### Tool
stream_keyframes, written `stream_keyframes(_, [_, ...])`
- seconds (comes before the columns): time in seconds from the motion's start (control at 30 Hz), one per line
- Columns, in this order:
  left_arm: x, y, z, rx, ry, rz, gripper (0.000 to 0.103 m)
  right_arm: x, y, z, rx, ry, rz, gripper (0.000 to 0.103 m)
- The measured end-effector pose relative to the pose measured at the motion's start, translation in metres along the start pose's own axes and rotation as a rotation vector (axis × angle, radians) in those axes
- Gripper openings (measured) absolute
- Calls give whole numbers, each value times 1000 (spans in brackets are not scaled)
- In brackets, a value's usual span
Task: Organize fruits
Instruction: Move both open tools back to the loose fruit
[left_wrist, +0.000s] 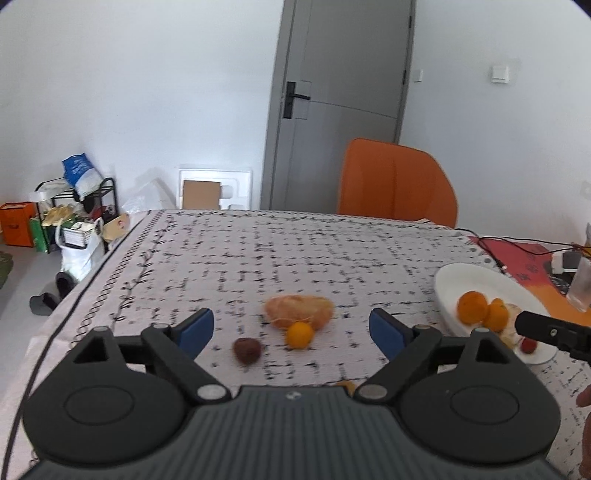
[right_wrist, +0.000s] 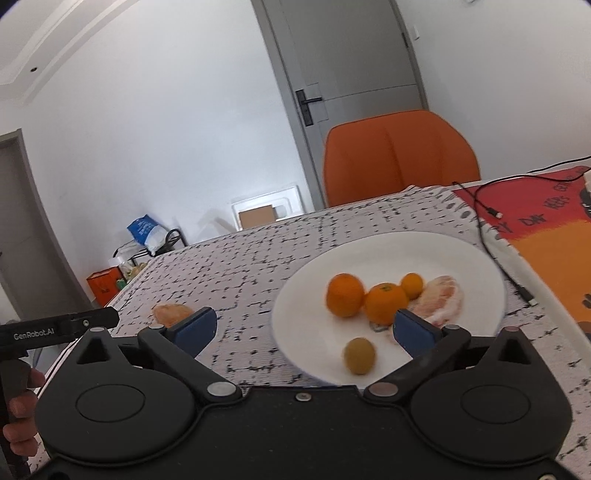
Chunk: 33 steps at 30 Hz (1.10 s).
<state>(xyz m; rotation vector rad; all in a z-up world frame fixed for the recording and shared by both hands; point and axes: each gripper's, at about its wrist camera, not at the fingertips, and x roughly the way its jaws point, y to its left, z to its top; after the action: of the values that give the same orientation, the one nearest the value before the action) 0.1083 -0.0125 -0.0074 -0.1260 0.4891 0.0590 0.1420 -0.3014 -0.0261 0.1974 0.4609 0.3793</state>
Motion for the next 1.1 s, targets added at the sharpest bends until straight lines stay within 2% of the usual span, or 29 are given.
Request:
stream_keyframes(0.2, [0, 20, -5, -28, 33, 6, 90, 11, 18, -1, -26, 27, 34, 103])
stream_keyframes(0.47, [-2, 40, -12, -52, 27, 35, 90, 22, 41, -5, -59, 60, 77, 103])
stream_keyframes(0.6, [1, 50, -14, -80, 35, 27, 83, 28, 51, -7, -76, 80, 98, 103])
stream_keyframes(0.9, [5, 64, -20, -102, 41, 37, 78, 45, 75, -13, -130, 133, 148, 101])
stream_keyframes(1.1, [8, 75, -24, -122, 50, 46, 73, 58, 89, -19, -154, 177, 176, 95])
